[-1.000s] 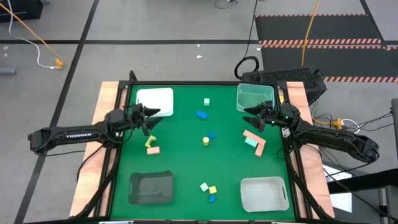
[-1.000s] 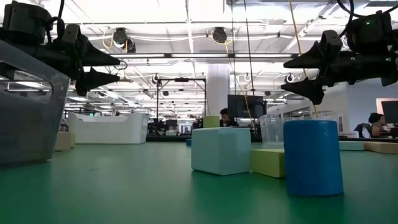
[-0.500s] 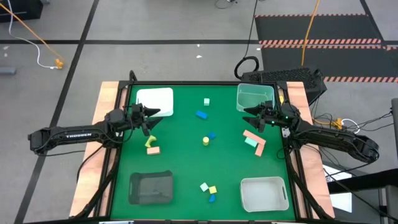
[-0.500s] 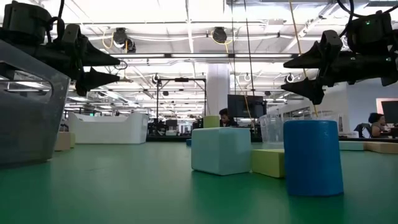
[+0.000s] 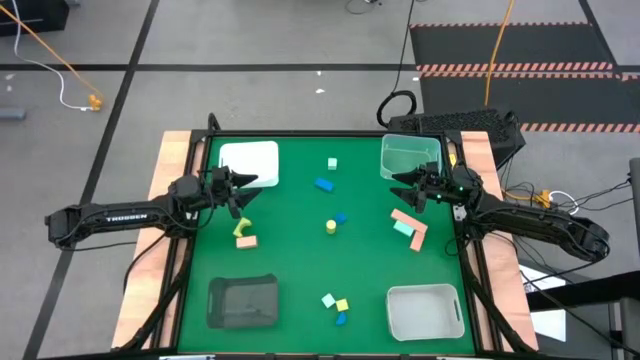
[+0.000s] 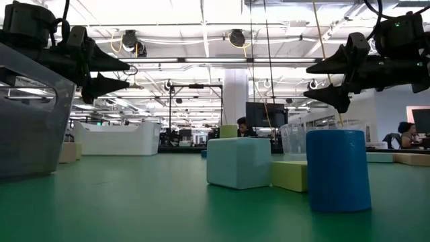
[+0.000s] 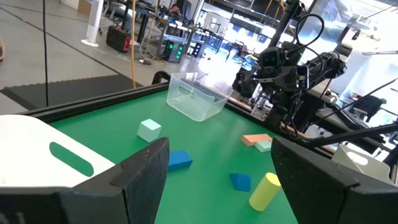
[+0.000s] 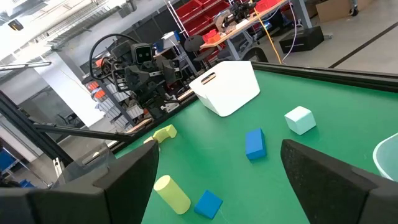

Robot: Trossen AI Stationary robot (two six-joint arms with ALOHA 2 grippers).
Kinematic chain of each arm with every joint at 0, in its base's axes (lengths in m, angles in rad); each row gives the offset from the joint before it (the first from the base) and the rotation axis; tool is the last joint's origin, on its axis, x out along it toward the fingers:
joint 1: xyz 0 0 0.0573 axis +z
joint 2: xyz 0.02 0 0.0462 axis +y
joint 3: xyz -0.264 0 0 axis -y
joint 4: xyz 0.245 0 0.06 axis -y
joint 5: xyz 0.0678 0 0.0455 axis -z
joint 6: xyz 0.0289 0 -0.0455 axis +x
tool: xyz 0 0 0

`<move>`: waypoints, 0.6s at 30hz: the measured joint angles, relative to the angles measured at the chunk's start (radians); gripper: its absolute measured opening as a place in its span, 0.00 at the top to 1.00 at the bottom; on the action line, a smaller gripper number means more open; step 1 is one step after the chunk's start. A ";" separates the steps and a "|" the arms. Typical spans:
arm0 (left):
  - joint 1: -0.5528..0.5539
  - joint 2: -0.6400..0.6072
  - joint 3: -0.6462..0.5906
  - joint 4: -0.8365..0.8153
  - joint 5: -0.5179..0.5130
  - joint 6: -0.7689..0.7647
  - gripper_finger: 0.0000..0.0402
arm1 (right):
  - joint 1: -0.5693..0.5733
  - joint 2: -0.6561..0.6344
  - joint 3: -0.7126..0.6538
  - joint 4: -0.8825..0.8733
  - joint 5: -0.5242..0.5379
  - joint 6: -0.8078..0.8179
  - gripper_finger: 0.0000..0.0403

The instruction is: Sort & place blocks by color

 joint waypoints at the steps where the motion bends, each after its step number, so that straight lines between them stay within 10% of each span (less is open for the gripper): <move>1: 0.000 0.000 0.000 0.000 0.000 0.000 0.30 | 0.000 0.000 0.000 0.000 0.000 0.000 0.19; 18: -0.002 0.000 0.000 0.297 -0.036 -0.094 0.30 | 0.000 0.000 0.000 0.000 0.000 0.000 0.19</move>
